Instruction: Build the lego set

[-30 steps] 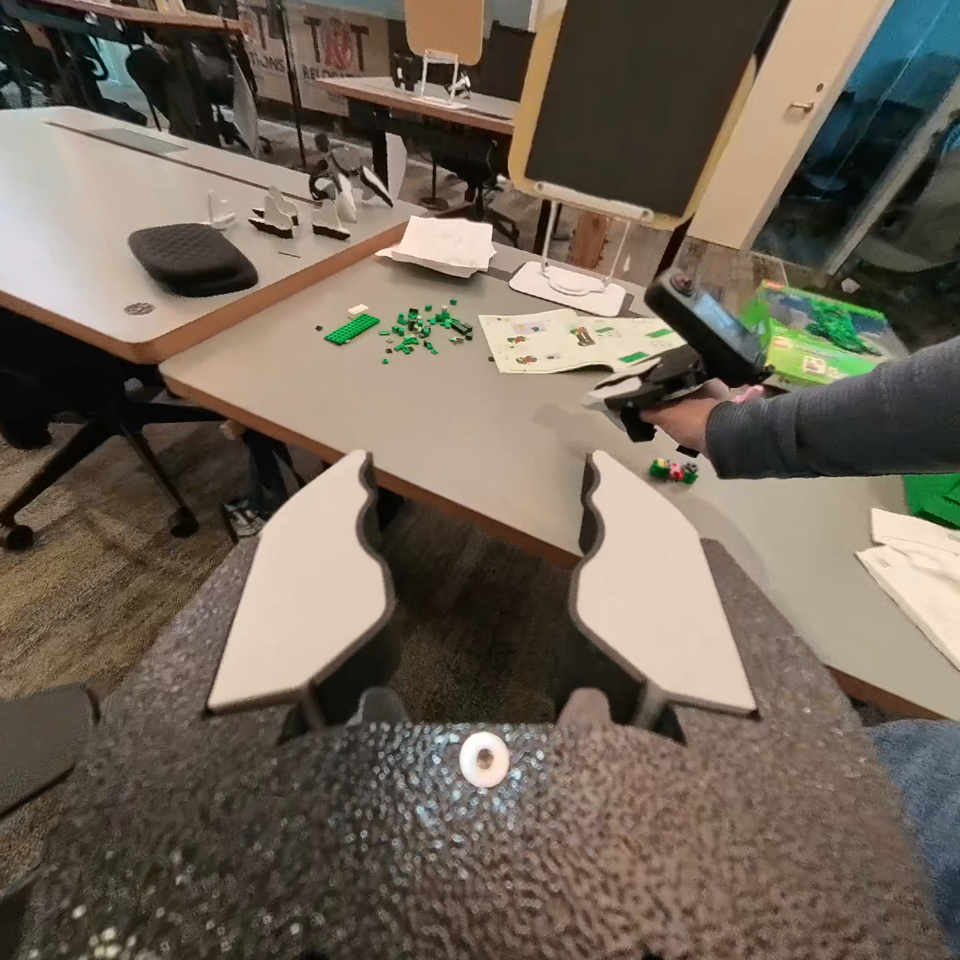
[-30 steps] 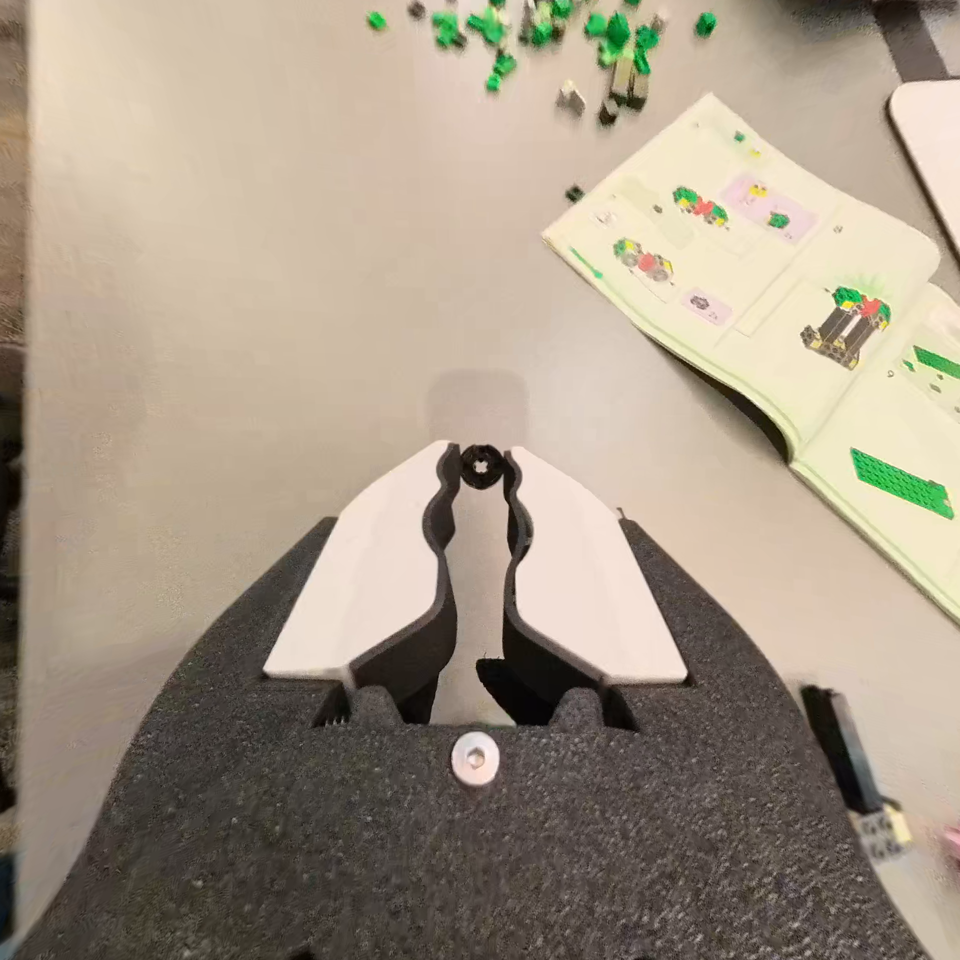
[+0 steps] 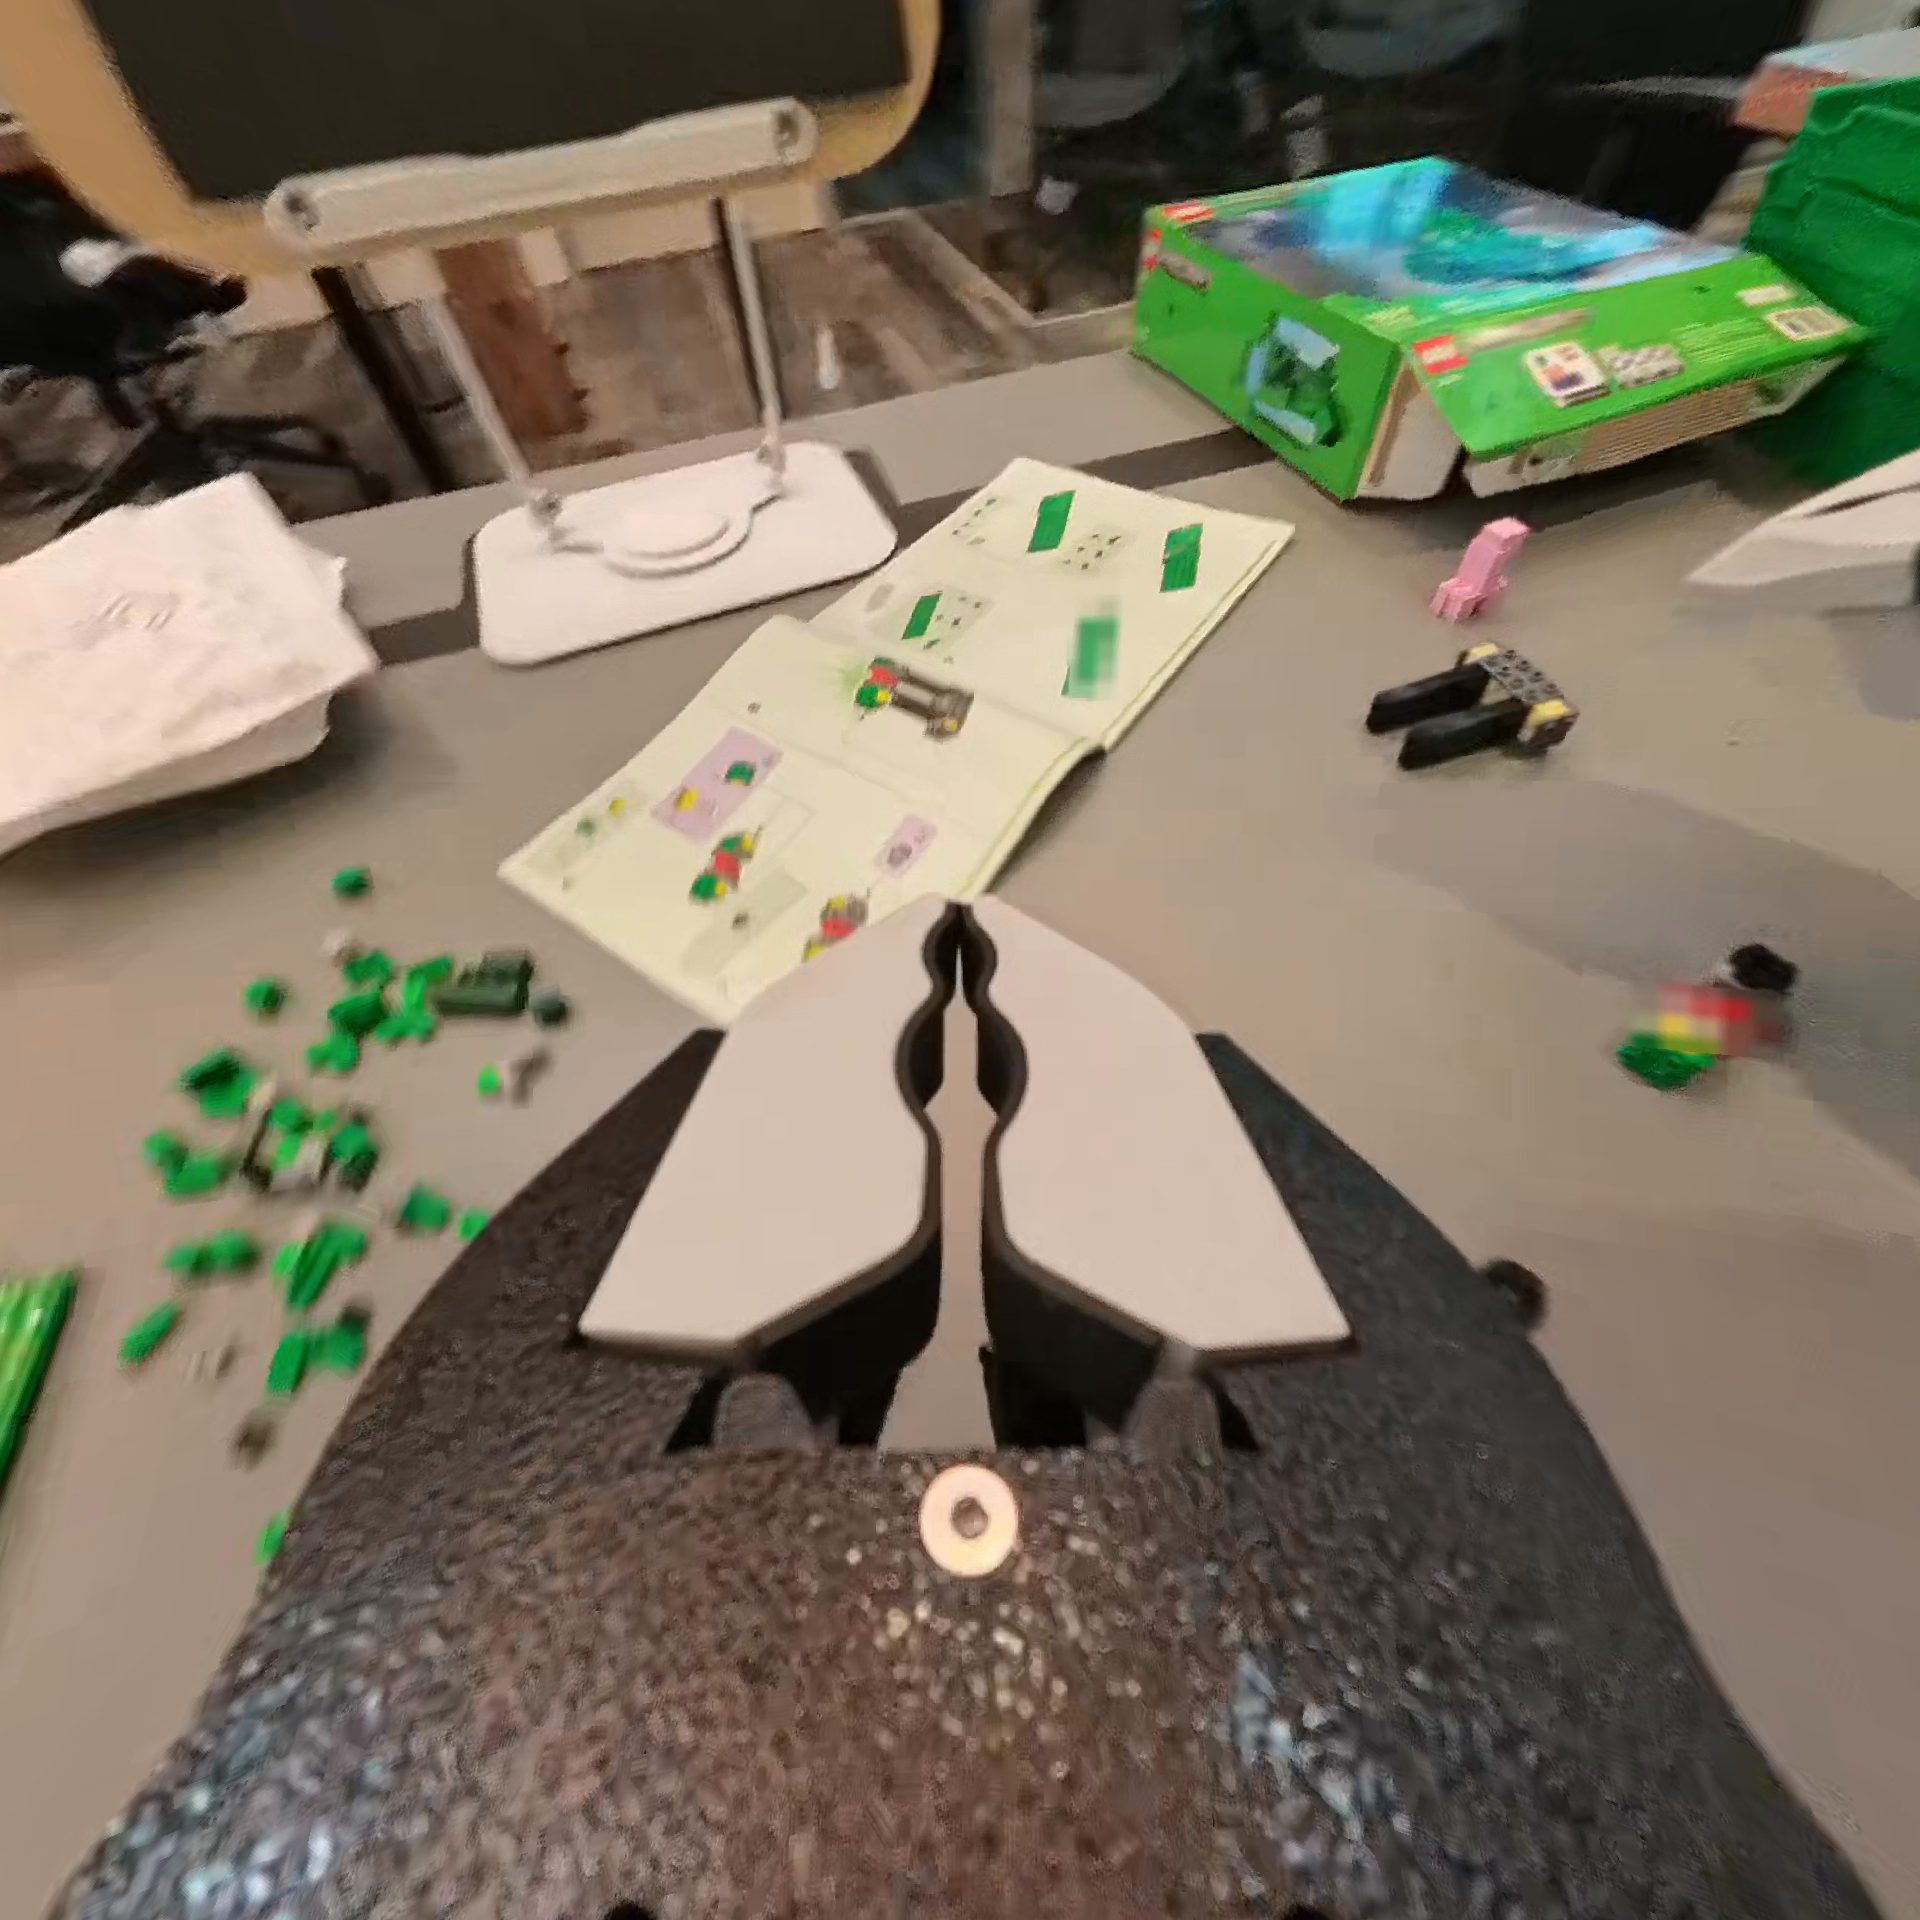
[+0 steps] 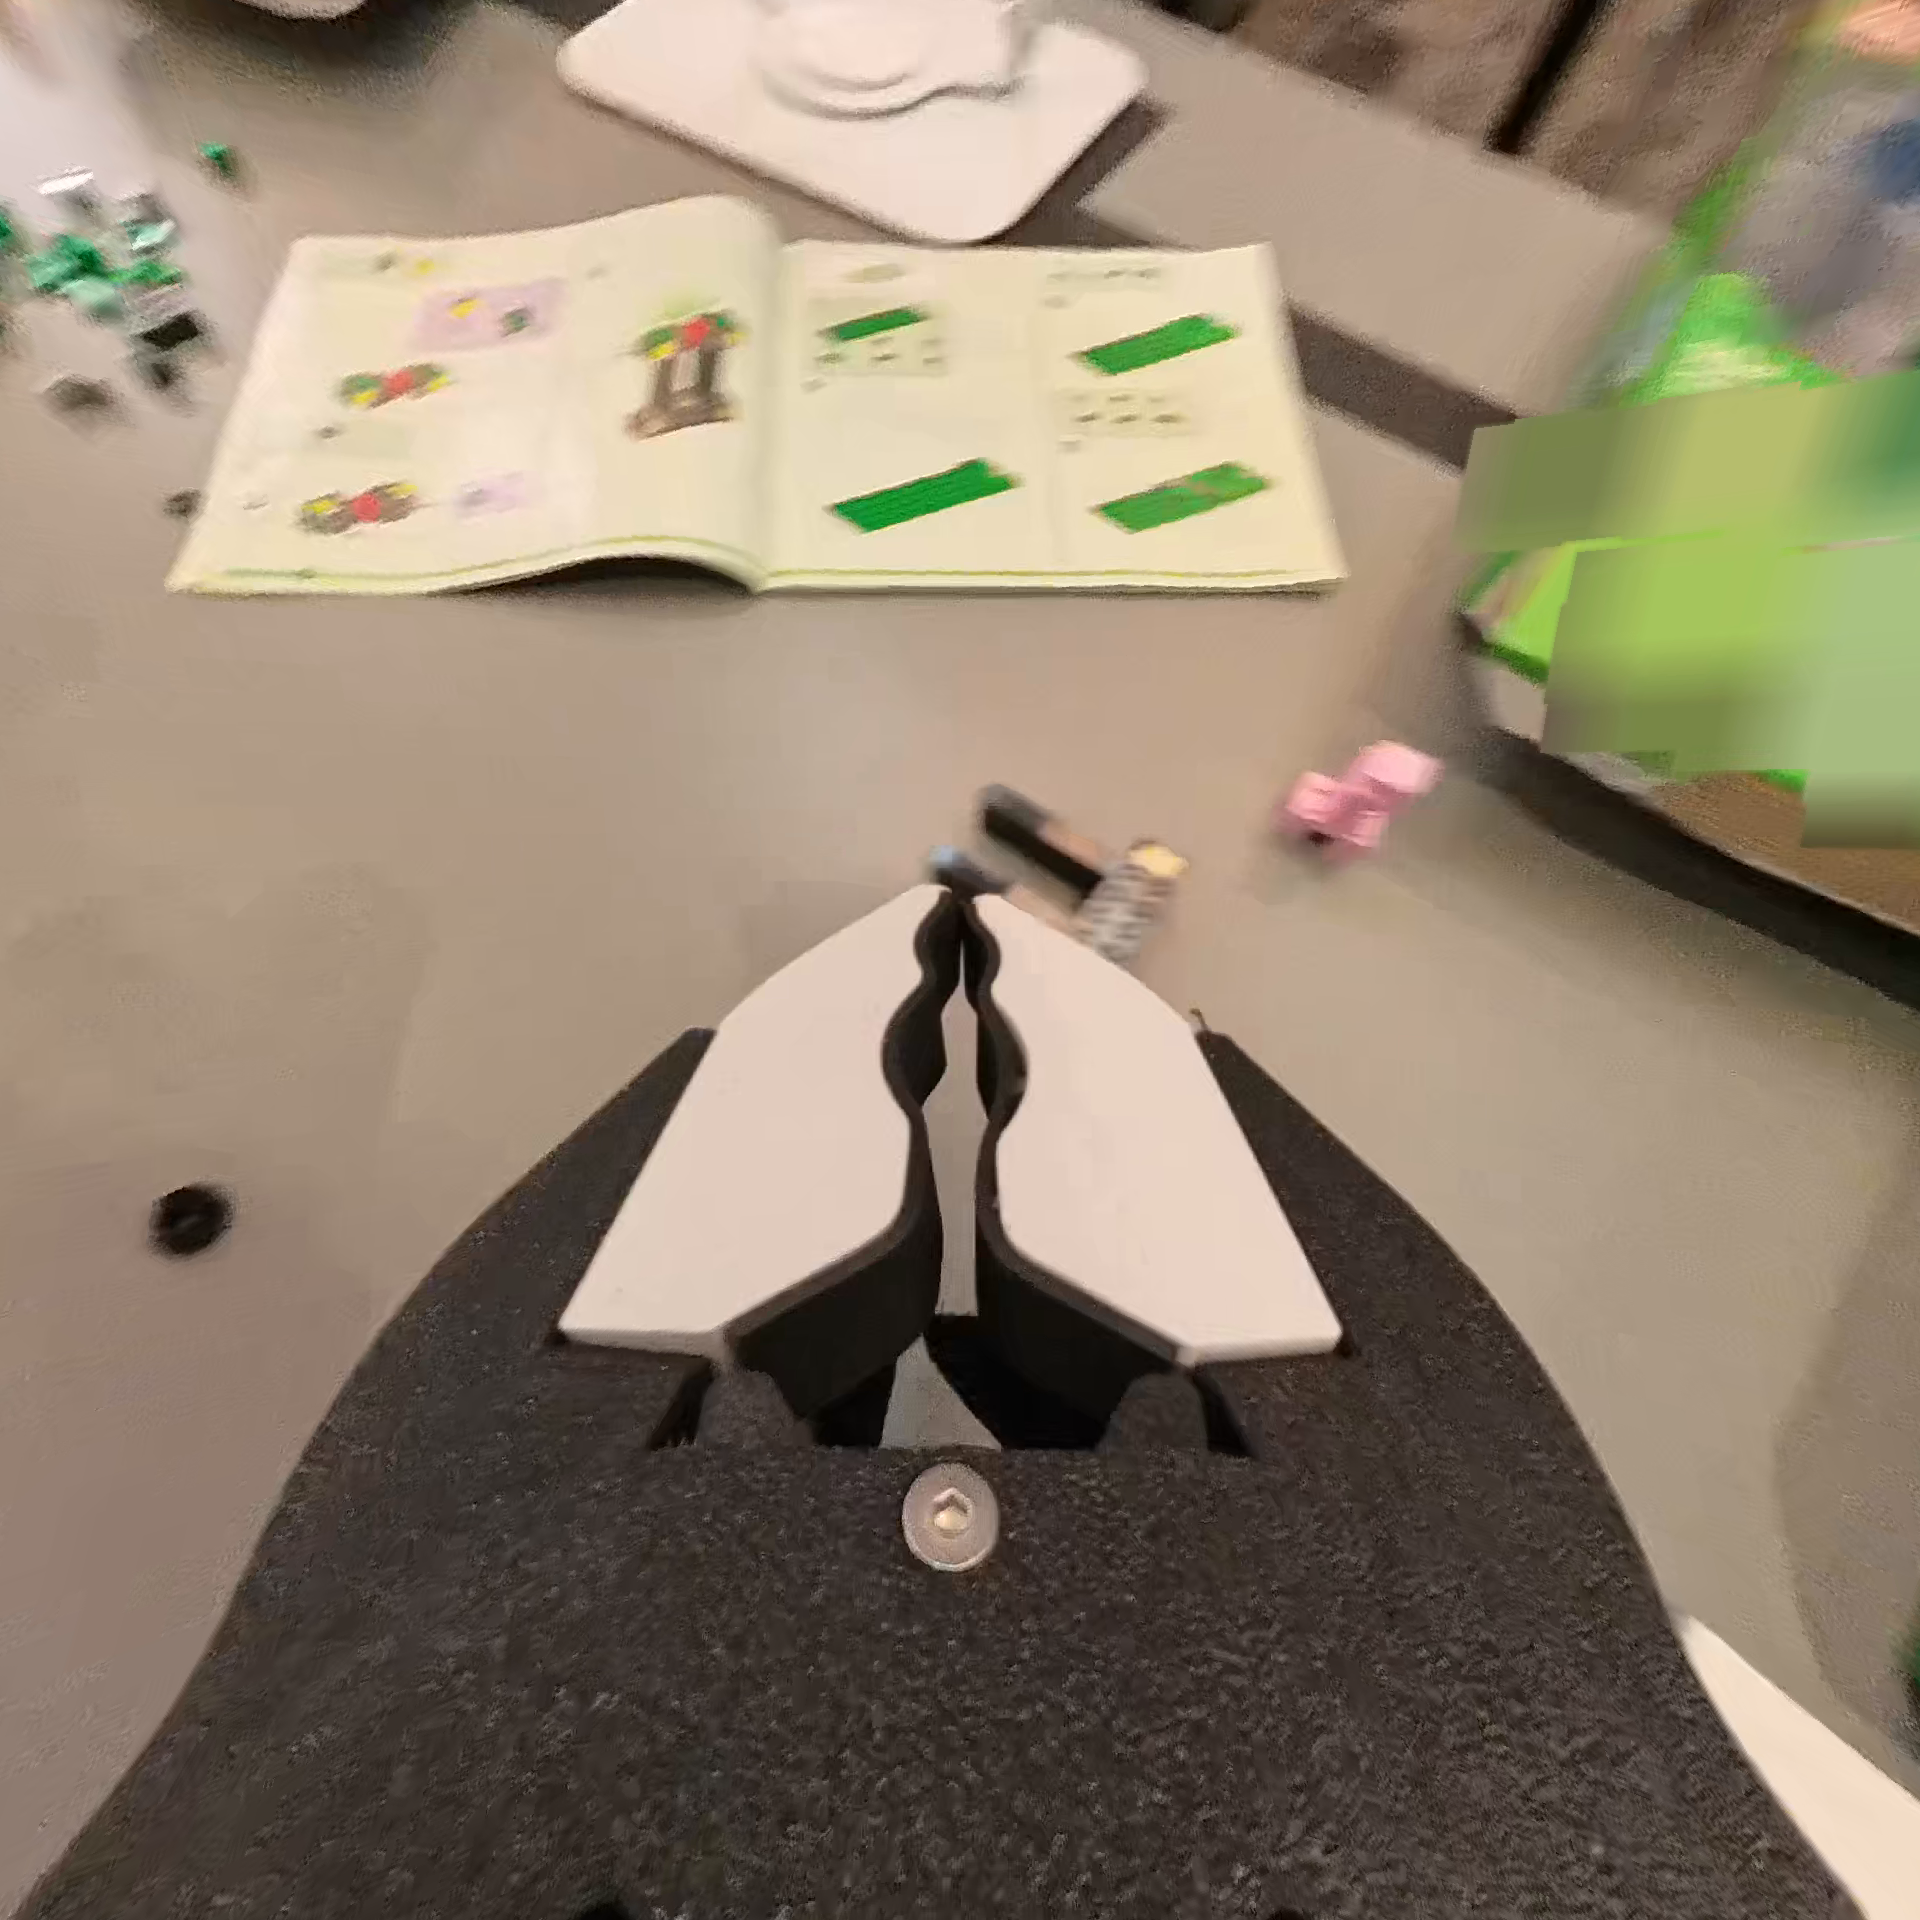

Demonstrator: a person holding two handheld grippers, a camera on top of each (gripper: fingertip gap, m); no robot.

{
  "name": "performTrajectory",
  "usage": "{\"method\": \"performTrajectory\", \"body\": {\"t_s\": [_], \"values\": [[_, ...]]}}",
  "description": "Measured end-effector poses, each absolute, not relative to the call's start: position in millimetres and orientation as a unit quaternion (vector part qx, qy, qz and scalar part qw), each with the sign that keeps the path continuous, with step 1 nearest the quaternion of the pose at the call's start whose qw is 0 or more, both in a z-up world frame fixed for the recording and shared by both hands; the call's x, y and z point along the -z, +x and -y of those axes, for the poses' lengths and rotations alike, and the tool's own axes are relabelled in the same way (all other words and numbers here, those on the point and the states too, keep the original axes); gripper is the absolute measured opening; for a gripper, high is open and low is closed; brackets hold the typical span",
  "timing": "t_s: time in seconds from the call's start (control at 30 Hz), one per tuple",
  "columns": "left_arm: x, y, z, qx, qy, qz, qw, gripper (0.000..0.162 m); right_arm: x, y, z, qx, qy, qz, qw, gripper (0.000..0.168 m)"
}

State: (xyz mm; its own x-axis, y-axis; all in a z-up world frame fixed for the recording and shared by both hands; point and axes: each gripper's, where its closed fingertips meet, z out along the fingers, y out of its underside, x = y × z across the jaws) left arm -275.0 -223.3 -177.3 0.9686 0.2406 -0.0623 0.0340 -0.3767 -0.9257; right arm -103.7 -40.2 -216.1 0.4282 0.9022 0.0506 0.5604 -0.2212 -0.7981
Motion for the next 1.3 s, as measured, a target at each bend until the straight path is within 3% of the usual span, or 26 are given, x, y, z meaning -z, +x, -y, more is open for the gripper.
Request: {"method": "performTrajectory", "body": {"t_s": [0.17, 0.33, 0.53, 0.73, 1.3], "values": [[173.7, -291.0, 152.0, 0.012, -0.777, -0.026, 0.629, 0.0, 207.1, -75.9, -13.2, -0.162, -0.753, 0.373, 0.517, 0.0], [169.9, -294.6, 113.0, -0.054, -0.691, -0.094, 0.715, 0.0, 206.0, -82.1, -31.6, -0.173, -0.668, 0.347, 0.636, 0.0], [183.8, -266.4, 95.7, -0.106, -0.646, -0.143, 0.742, 0.0, 185.9, -99.2, -40.9, -0.179, -0.558, 0.371, 0.721, 0.0], [187.5, -258.6, 97.9, -0.173, -0.641, -0.182, 0.725, 0.0, 185.3, -104.4, -25.1, -0.228, -0.544, 0.384, 0.71, 0.0], [189.4, -259.9, 104.9, -0.125, -0.647, -0.169, 0.733, 0.0, 183.8, -87.9, -34.2, -0.237, -0.574, 0.326, 0.713, 0.0]]}}
